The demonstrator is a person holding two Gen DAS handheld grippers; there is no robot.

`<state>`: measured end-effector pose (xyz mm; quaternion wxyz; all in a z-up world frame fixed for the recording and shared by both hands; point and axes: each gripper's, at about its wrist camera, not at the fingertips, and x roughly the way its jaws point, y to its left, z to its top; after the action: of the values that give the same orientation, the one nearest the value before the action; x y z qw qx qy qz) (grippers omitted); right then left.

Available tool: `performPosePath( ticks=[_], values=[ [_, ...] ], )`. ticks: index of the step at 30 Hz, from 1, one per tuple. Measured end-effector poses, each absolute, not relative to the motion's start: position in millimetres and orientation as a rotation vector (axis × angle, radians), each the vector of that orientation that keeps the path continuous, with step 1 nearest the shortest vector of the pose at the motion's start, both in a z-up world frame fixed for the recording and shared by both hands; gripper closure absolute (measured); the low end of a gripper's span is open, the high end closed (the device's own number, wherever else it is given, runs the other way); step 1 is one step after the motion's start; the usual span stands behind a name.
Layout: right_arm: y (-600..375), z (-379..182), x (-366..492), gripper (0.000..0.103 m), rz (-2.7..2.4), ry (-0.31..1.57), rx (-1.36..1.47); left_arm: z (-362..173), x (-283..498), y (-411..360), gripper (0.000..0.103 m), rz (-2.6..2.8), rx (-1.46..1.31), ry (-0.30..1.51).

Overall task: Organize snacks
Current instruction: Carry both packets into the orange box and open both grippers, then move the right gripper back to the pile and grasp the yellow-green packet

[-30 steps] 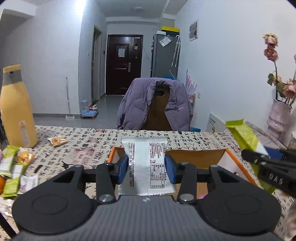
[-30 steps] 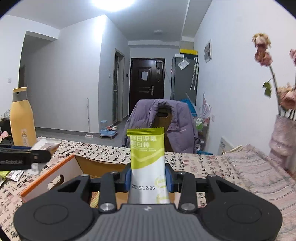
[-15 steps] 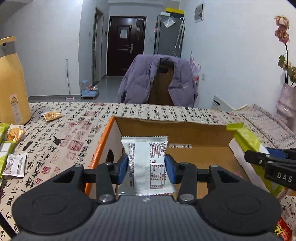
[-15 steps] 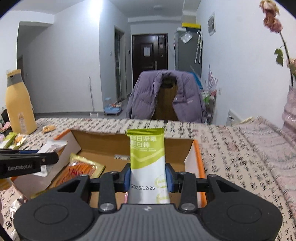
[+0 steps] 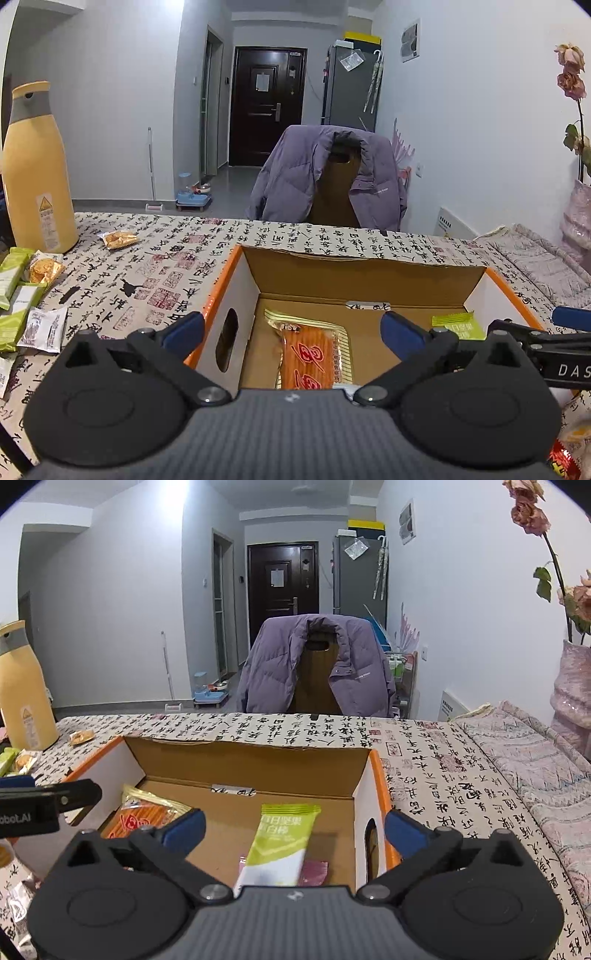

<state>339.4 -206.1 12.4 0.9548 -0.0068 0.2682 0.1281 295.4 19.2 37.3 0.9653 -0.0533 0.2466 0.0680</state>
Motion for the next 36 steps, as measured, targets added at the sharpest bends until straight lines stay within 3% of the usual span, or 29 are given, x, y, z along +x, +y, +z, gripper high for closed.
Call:
performPosePath(
  ticks=[14, 36],
  values=[
    [-207.2, 40.2, 313.5, 0.0, 0.236, 0.499, -0.047, 62.9, 276.0, 11.9, 0.0, 0.102, -0.106, 0.477],
    [-211.6, 40.8, 185.6, 0.0, 0.221, 0.532, -0.044, 59.2, 150.2, 22.0, 0.0, 0.09, -0.108, 0.513]
  ],
)
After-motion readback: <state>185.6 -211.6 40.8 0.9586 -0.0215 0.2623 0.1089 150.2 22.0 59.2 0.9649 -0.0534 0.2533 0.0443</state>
